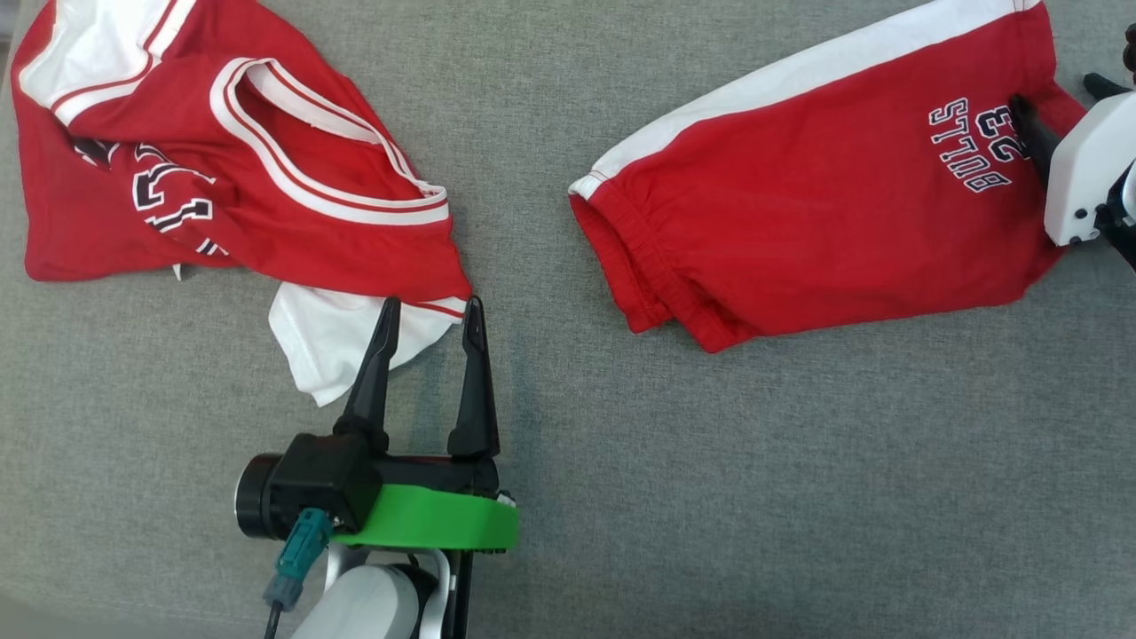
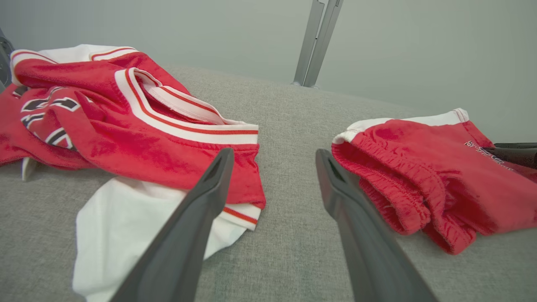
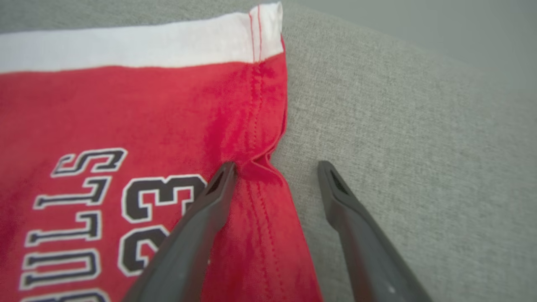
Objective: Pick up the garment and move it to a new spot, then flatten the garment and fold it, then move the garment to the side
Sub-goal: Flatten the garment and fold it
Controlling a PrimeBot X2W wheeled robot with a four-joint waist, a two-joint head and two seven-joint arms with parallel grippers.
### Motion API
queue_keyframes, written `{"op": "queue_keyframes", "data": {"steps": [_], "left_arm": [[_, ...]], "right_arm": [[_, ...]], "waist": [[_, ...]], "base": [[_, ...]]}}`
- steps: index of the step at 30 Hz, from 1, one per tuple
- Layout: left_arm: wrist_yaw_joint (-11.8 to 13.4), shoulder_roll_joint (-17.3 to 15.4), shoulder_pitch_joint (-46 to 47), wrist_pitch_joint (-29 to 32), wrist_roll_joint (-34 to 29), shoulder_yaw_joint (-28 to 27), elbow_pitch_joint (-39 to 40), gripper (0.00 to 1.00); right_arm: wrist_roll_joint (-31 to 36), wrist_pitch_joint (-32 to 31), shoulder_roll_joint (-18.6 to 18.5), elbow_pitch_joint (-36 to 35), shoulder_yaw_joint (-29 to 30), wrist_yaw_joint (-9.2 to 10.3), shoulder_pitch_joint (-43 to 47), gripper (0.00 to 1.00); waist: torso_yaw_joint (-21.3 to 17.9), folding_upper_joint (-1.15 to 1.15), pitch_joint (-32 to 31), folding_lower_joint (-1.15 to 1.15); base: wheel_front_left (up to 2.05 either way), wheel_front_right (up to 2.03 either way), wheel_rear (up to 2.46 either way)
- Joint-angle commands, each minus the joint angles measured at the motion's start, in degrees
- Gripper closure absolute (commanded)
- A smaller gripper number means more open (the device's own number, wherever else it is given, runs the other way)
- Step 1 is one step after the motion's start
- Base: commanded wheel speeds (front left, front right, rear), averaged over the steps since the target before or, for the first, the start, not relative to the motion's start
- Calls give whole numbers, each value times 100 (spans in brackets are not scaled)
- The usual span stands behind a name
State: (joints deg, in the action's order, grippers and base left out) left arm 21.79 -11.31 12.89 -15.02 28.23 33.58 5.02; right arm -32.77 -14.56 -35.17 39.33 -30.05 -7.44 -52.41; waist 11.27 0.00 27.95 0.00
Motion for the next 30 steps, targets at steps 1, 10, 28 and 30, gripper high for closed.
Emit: {"op": "queue_keyframes", "data": {"steps": [1, 10, 28, 30], "left_arm": [[-56, 40, -83, -19, -81, -77, -32, 0], [-422, 222, -276, -20, -314, -321, -157, 0], [-911, -12, -1167, -20, -592, -1019, -166, 0], [-944, -34, -1267, -20, -607, -1081, -159, 0]], "right_arm": [[-183, -219, 117, 106, -151, -15, 217, 0], [-1543, -416, -15, -173, 32, 2, 564, 100], [-2842, 495, -91, 227, 588, 6, 1755, 100], [-2920, 632, -127, 443, 720, 6, 1761, 100]], "waist": [[43, 0, 12, 0], [-206, 0, -134, 0], [-1282, 0, -800, 0], [-1322, 0, -813, 0]], "base": [[0, 0, 0], [0, 0, 0], [0, 0, 0], [0, 0, 0]]}}
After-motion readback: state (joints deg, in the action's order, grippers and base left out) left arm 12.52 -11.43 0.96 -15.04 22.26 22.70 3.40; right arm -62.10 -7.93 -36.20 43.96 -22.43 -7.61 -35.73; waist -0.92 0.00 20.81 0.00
